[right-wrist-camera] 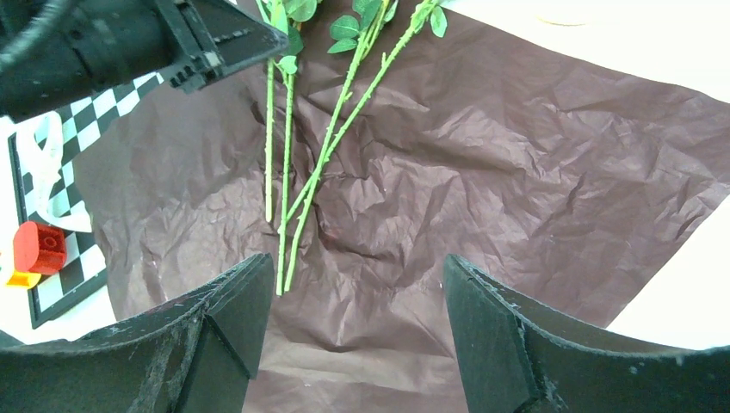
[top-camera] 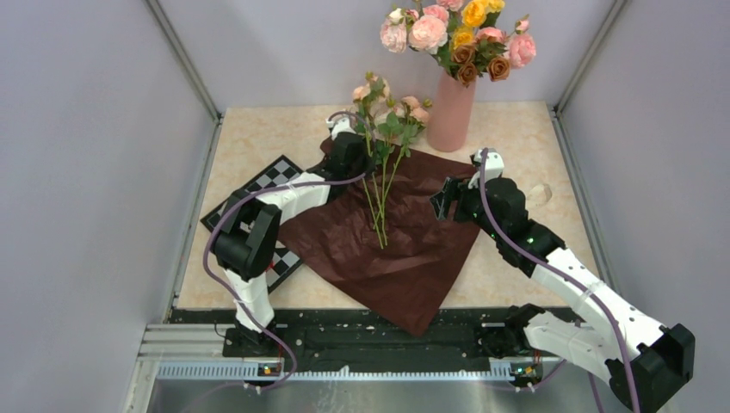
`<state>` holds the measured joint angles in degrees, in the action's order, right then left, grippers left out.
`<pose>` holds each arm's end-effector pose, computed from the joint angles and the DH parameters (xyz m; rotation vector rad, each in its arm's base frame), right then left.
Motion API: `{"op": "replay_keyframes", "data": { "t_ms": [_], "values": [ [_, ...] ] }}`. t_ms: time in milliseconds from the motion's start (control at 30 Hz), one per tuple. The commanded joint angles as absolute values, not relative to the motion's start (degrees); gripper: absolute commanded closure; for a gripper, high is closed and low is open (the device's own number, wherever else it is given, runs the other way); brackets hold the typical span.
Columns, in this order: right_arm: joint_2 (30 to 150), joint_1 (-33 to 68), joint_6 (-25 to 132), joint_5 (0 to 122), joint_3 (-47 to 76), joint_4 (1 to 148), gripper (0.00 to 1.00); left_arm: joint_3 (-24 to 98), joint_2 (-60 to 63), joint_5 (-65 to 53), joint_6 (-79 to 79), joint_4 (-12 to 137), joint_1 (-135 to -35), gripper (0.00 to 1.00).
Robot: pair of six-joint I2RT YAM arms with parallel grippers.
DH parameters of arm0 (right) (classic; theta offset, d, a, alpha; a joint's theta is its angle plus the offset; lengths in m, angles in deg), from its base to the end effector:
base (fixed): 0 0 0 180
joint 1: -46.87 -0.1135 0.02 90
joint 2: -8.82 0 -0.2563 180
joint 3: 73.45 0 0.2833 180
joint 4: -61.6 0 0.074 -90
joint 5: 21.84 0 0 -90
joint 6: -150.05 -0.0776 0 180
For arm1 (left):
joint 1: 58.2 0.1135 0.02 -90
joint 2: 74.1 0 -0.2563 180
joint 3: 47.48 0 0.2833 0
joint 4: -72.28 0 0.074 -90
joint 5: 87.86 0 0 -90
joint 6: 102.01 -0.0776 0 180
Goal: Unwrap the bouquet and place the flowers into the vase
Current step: Pick up the fake flower from the wrapping paper.
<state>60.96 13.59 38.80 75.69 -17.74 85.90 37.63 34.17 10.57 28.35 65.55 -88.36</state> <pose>0.2452 0.1488 0.2801 -0.1168 1.9595 0.5058 0.4307 -0.2371 0.1703 -0.2811 2.1230 -0.5859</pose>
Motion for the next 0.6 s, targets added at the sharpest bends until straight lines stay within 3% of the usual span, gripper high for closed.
{"op": "replay_keyframes", "data": {
  "t_ms": [0,233,567],
  "values": [
    [59.5,12.9,38.5,76.7,-17.6,85.3,0.27,34.4,26.6,11.0,27.5,75.7,-88.2,1.0],
    [58.4,12.9,38.0,73.8,-17.3,83.4,0.22,25.8,17.2,4.0,27.3,83.1,-88.3,1.0],
    [57.3,12.9,33.9,52.8,-18.4,69.1,0.17,9.0,-3.7,-5.9,30.7,90.8,-92.6,1.0]
  ]
}}
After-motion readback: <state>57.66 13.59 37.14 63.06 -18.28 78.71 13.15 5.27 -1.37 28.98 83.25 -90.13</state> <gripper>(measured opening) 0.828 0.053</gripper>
